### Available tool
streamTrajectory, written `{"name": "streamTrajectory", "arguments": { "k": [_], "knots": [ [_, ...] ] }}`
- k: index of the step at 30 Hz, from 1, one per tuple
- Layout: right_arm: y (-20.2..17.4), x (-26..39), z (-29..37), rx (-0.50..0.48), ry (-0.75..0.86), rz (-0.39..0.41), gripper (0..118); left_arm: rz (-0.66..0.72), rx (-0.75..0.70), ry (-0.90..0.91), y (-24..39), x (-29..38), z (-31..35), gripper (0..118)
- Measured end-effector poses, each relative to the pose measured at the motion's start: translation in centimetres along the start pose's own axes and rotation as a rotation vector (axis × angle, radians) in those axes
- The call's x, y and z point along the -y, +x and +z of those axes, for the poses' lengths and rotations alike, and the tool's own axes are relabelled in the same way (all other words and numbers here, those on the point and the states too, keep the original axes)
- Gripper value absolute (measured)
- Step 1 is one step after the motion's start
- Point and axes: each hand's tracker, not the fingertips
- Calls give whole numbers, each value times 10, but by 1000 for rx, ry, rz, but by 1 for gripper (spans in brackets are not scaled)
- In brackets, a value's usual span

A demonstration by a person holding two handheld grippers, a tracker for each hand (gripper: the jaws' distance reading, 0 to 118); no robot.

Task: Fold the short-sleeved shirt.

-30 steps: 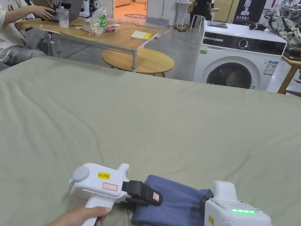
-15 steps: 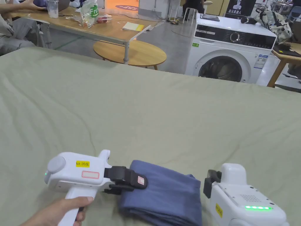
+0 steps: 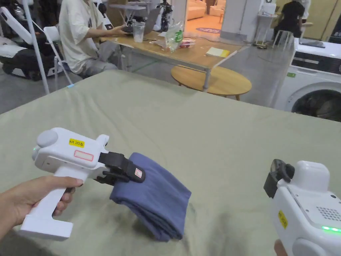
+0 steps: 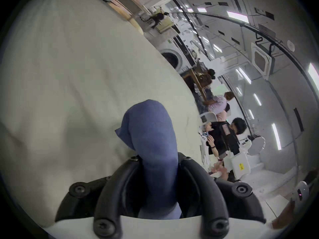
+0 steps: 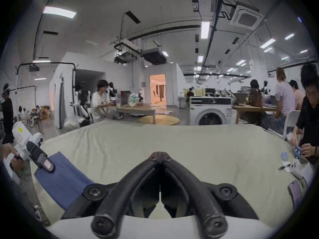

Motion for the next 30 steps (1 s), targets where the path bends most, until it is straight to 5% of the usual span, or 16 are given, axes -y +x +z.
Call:
{"name": "streamTrajectory", "arguments": {
  "k": [10, 22, 26, 30],
  "knots": [
    [-99, -7, -48, -152, -8, 20, 0, 99, -262, 2, -82, -59, 137, 25],
    [-131, 3, -66, -219, -58, 66, 0, 197, -368, 25, -140, -79, 189, 25],
    [-133, 7, -66, -225, -75, 69, 0, 213, -402, 48, -144, -73, 195, 54],
    [-135, 8, -64, -230, -77, 79, 0, 167, -543, 112, -138, -73, 214, 54]
  ]
}}
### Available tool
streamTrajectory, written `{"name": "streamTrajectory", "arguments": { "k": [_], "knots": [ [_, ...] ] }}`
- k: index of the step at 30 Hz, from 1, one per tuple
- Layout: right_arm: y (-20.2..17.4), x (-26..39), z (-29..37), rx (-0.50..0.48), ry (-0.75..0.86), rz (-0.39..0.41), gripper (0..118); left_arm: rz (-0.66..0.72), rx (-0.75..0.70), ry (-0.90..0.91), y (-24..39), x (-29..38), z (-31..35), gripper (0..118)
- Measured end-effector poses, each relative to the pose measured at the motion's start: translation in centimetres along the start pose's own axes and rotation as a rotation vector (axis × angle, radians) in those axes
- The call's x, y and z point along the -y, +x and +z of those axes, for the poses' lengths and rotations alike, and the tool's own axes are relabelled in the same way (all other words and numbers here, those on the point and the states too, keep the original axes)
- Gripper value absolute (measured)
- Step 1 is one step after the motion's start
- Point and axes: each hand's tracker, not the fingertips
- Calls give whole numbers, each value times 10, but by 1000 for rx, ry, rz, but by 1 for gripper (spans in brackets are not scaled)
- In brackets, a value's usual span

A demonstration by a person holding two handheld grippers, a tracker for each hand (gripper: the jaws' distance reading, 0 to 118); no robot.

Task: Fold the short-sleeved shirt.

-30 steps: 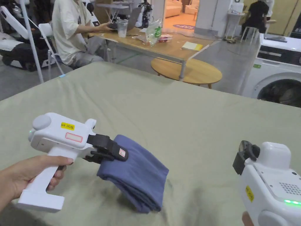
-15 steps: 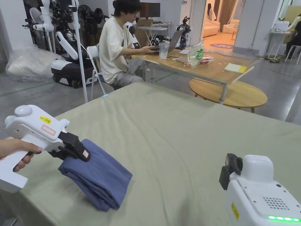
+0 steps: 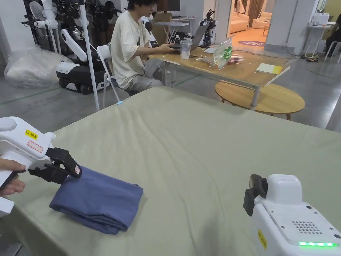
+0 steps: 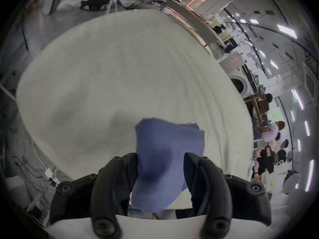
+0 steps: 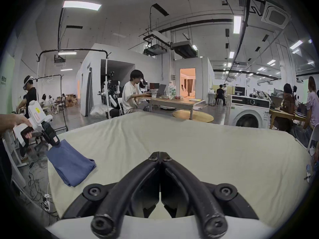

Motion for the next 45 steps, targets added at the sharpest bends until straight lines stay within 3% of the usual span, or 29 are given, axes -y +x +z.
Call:
{"name": "streamTrajectory", "arguments": {
  "k": [8, 14, 17, 31, 37, 45],
  "knots": [
    [9, 2, 6, 6, -3, -9, 0, -56, 26, 194, 34, 34, -8, 53],
    [25, 4, 17, 31, -7, -15, 0, -82, 56, 385, 69, 72, -38, 1],
    [38, 5, 25, 58, -8, -9, 0, -178, 25, 498, 99, 97, -49, 0],
    [128, 10, 81, 267, 0, -29, 0, -553, 3, 687, 298, 189, -124, 0],
    [160, 15, 111, 365, 29, -57, 0, -643, 107, 821, 369, 212, -140, 0],
    [180, 19, 134, 462, 81, -75, 0, -690, 119, 834, 419, 235, -162, 0]
  ]
}}
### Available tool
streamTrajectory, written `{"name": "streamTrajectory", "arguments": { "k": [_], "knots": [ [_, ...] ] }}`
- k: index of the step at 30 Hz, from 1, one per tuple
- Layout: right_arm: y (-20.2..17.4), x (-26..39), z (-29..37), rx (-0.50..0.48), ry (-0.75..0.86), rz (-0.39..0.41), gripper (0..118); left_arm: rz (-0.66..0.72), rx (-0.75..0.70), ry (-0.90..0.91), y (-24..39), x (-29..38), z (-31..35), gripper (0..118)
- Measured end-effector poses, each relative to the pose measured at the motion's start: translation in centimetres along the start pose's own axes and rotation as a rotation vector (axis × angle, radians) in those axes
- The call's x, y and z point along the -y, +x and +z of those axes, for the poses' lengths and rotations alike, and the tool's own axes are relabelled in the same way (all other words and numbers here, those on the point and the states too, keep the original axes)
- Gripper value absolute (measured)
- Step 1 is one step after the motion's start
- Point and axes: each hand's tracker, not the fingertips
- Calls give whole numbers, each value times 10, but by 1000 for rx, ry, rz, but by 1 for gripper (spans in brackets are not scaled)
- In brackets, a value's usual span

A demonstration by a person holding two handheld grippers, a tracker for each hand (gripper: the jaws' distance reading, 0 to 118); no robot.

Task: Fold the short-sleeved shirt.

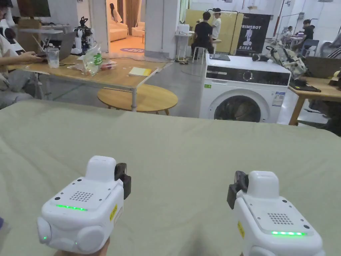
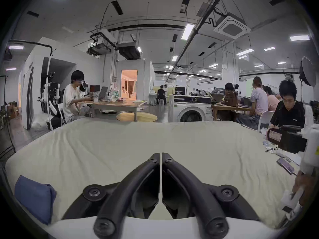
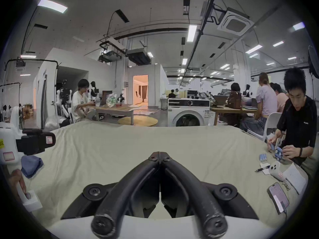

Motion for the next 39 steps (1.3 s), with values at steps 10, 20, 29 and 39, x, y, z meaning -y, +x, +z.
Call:
{"name": "streamTrajectory", "arguments": {
  "k": [10, 20, 29, 39],
  "knots": [
    [12, 1, 7, 46, 24, -14, 0, -44, -8, 20, 19, 5, 4, 0],
    [15, 6, 4, 59, 32, -37, 0, -31, -18, 43, 20, 1, 2, 0],
    [16, 0, 4, 96, 53, 0, 23, 3, -57, 17, 17, 3, 0, 60],
    [21, 4, -1, 123, 36, -15, 81, -45, -101, 74, 12, 7, -1, 79]
  ]
}}
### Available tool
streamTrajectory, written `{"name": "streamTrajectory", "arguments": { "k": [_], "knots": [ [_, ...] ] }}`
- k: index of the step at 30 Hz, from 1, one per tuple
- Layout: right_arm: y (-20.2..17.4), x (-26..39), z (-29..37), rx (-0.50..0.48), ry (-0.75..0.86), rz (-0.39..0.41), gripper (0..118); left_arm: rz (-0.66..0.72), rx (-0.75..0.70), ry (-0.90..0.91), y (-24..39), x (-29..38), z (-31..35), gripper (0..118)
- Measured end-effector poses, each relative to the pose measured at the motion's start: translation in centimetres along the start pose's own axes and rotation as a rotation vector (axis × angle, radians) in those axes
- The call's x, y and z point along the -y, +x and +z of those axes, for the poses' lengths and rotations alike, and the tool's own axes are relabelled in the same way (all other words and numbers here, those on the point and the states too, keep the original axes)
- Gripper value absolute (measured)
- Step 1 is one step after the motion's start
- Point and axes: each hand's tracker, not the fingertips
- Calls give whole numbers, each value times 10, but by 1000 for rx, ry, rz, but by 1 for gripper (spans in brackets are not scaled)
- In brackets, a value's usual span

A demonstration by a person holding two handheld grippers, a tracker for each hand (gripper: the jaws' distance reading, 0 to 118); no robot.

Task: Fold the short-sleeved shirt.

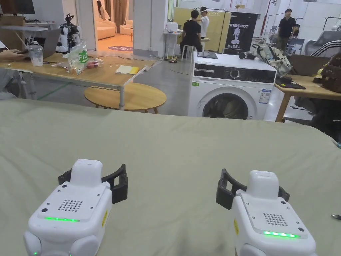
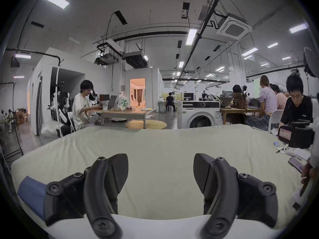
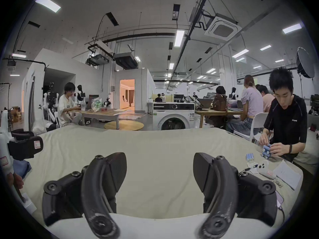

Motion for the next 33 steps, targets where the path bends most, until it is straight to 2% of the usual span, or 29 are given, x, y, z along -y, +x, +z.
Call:
{"name": "streamTrajectory", "arguments": {
  "k": [11, 14, 19, 26, 33],
  "knots": [
    [-4, -1, -7, -17, -30, -12, 82, -36, 26, 9, 0, -1, -1, 79],
    [-10, 1, -12, 28, -35, 5, 82, -35, 23, 5, 0, -1, 0, 79],
    [-12, 2, -18, 40, -70, -6, 82, -13, 6, 6, -1, 0, 1, 79],
    [-19, -3, -15, -25, -68, -40, 82, 4, 27, -1, -4, 0, 1, 79],
    [-26, -10, -16, 4, -84, -57, 82, 4, 23, -8, -7, 1, 2, 79]
  ]
}}
